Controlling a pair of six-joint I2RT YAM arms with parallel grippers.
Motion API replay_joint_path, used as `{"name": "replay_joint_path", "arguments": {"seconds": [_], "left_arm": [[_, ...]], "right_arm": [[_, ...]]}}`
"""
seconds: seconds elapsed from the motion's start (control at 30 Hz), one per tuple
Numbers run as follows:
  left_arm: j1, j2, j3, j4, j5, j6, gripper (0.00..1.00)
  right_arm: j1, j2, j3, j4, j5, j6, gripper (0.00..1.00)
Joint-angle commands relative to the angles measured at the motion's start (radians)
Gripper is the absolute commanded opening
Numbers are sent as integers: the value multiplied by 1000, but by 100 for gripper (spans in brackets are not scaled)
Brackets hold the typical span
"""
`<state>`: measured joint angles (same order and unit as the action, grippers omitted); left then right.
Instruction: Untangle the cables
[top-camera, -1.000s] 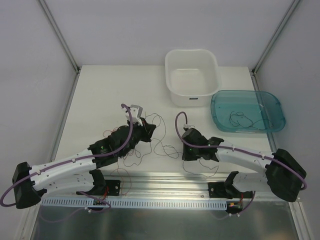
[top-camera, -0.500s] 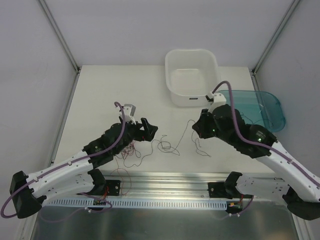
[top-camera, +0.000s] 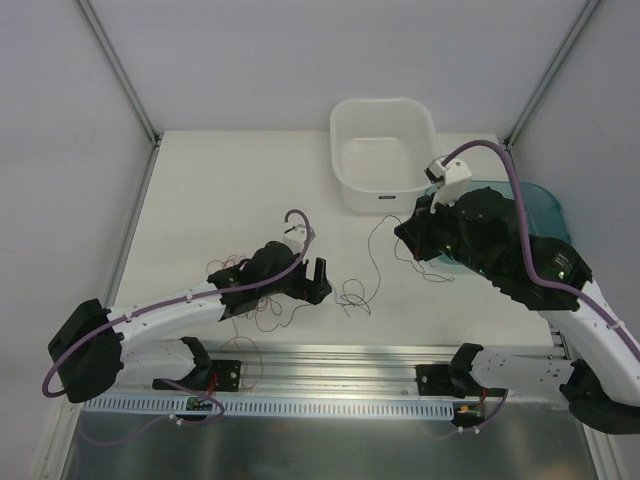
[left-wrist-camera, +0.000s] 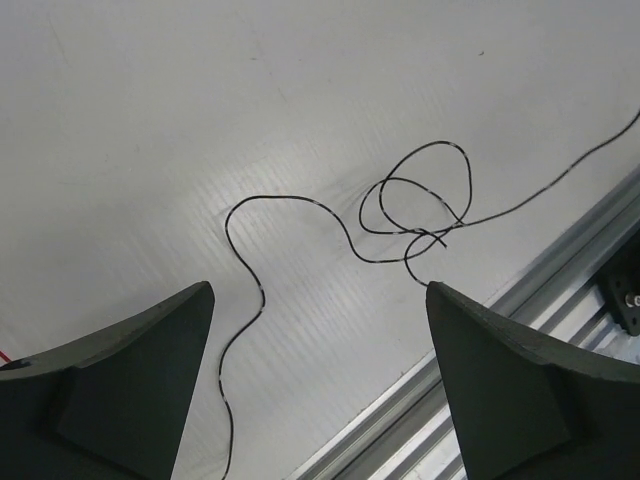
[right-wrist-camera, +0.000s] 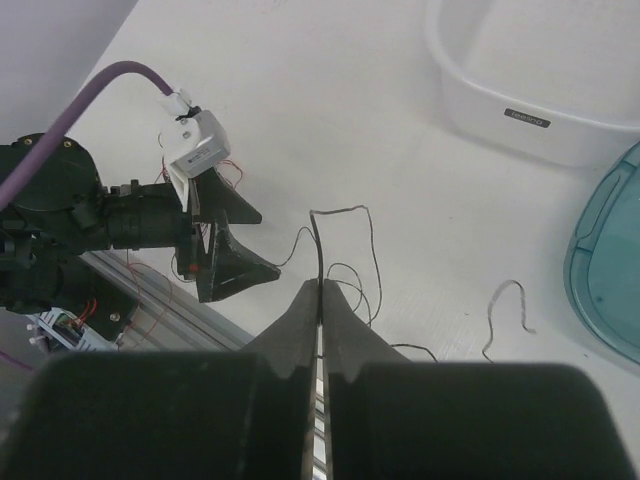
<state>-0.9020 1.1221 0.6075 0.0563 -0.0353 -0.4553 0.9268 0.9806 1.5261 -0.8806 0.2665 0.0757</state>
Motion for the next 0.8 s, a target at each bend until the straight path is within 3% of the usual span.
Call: {"name": "replay_joint_path", "arguments": {"seconds": [0.0,0.2,0.37,0.57,0.77], "left_arm": [[2,51,25,7,-35,-8,88],[3,171,67,7,-84,18,84],[5,258,116,7,-115,104,74],[5,367,185,-9,-98,200,65],[5,398,219,-33,-6,309,62]], "right_arm": [[-3,20,25,-4,-21,-47,1],[-5,10,8,6,-33,-54,1],[-5,-3,-7,15,-56,-53,1],[-5,-22,-32,32,-87,-48,1],[-6,-33,-17,35,-99,-53,1]]}}
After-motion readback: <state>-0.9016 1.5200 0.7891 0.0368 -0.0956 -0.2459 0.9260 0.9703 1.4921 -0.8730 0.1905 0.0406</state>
